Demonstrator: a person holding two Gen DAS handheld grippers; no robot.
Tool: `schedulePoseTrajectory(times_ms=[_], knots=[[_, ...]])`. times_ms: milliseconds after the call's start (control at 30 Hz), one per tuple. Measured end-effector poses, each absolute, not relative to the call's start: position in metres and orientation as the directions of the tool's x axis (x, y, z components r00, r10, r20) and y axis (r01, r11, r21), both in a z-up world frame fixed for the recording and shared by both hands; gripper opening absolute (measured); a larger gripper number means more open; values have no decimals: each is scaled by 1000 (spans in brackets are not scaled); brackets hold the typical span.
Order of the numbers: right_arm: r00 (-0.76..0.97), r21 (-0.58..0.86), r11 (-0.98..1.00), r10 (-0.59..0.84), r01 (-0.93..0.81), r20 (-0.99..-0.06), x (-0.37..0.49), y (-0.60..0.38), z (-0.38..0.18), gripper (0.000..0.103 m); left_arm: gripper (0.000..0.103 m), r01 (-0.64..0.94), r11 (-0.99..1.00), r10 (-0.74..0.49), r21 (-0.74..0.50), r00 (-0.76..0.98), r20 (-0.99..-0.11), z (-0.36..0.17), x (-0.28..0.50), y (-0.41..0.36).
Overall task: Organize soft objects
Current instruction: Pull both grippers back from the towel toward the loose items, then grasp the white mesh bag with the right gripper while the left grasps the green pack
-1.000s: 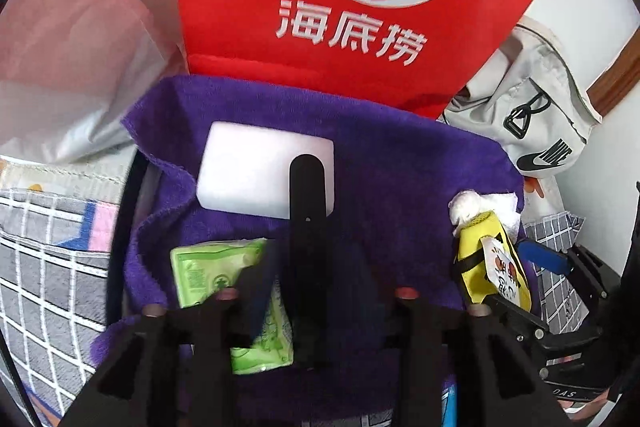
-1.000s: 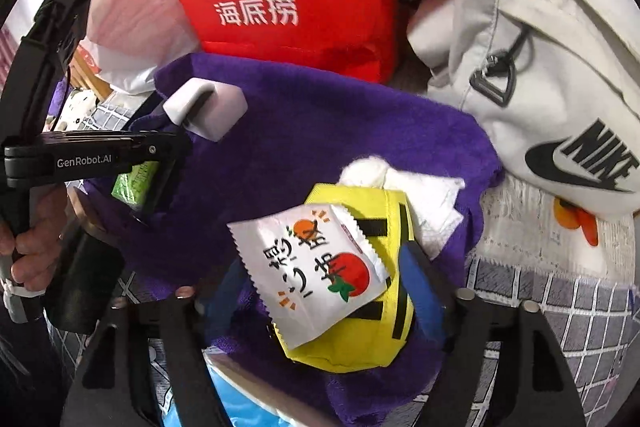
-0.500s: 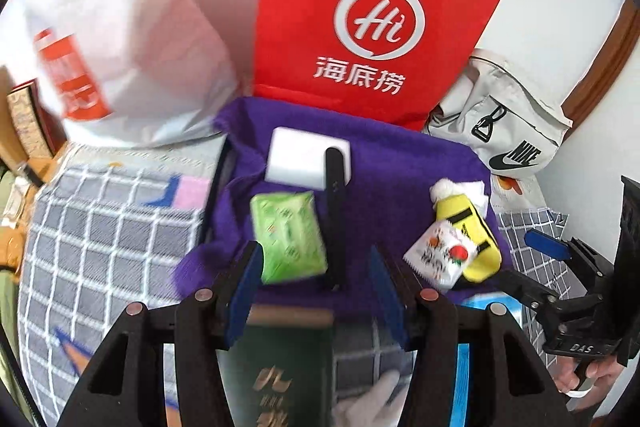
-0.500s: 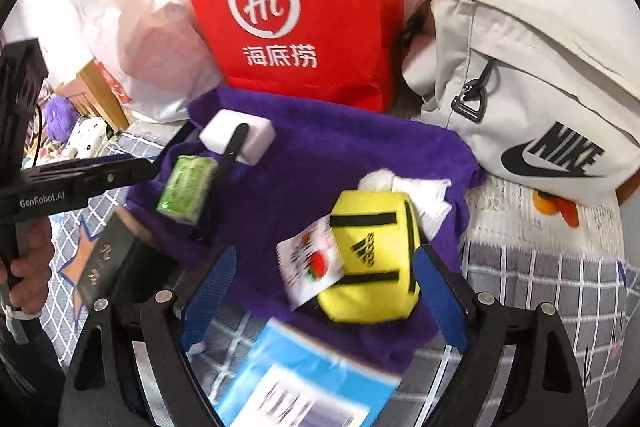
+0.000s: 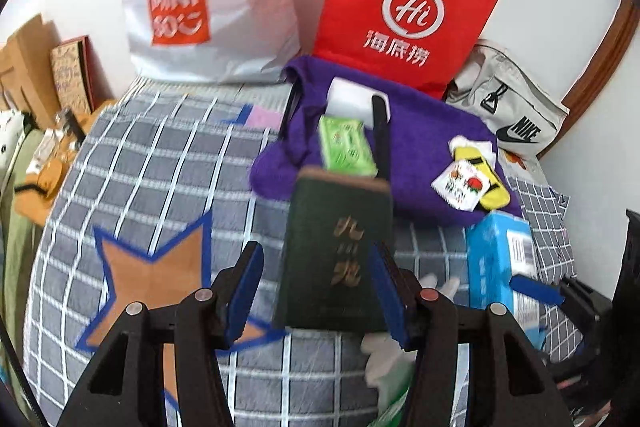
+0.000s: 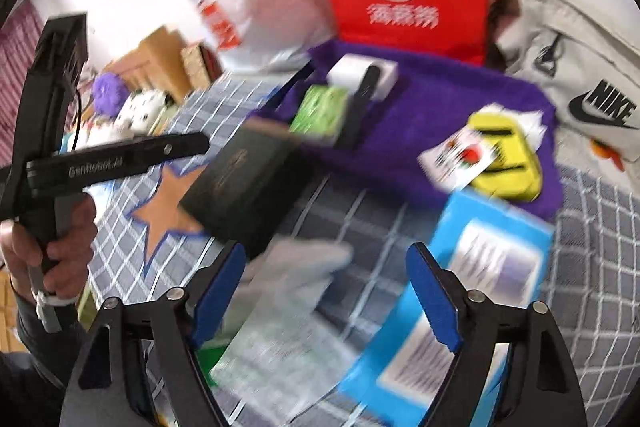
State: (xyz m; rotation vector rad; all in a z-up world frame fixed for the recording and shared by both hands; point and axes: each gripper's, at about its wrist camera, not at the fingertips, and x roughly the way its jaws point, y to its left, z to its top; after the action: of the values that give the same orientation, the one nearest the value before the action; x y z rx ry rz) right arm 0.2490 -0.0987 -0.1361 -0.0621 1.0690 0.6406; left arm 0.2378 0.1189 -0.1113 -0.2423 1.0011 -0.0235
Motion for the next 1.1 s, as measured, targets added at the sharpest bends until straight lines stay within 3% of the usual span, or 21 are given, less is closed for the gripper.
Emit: schedulePoseTrajectory(times_ms=[300,400,567,733,767,833,867,933,1000,1100], knots=[[269,282,837,440,-469,-857,172,-99,-155,77,53,-96,960,-175,-263,526,-832,-138,192,127],[275,269,865,406,-424,-871,165,-101,-169,82,53,-96,956,-188,-277,524,-831,-144,180,127],[273,272,892,380,-360,-884,168,-99,-196,83,53,-89,958,-191,-274,514,-836,-152,161,127],[344,206,892,356,-403,-869,161,-85,-208,83,53,-92,960,-184,-266,510,-840,-156,146,127],[352,199,891,354,-407,-867,159,-85,-208,78,53,-94,961,-178,-260,509,-842,-157,144,127],[355,212,882,375,-421,-856,154,-89,-206,60,53,-93,961,-177,-259,510,-842,-157,140,126],[344,230,872,395,-432,-852,152,-91,-205,43,53,-92,962,-177,-257,508,-843,-157,139,124],[334,238,864,405,-443,-851,147,-96,-202,30,53,-90,963,-175,-254,506,-845,-157,137,122],[348,217,863,397,-455,-849,141,-99,-196,8,53,-77,965,-178,-249,507,-844,-157,134,117],[347,261,842,450,-472,-823,130,-109,-186,8,53,-48,967,-192,-248,501,-844,-158,131,106]])
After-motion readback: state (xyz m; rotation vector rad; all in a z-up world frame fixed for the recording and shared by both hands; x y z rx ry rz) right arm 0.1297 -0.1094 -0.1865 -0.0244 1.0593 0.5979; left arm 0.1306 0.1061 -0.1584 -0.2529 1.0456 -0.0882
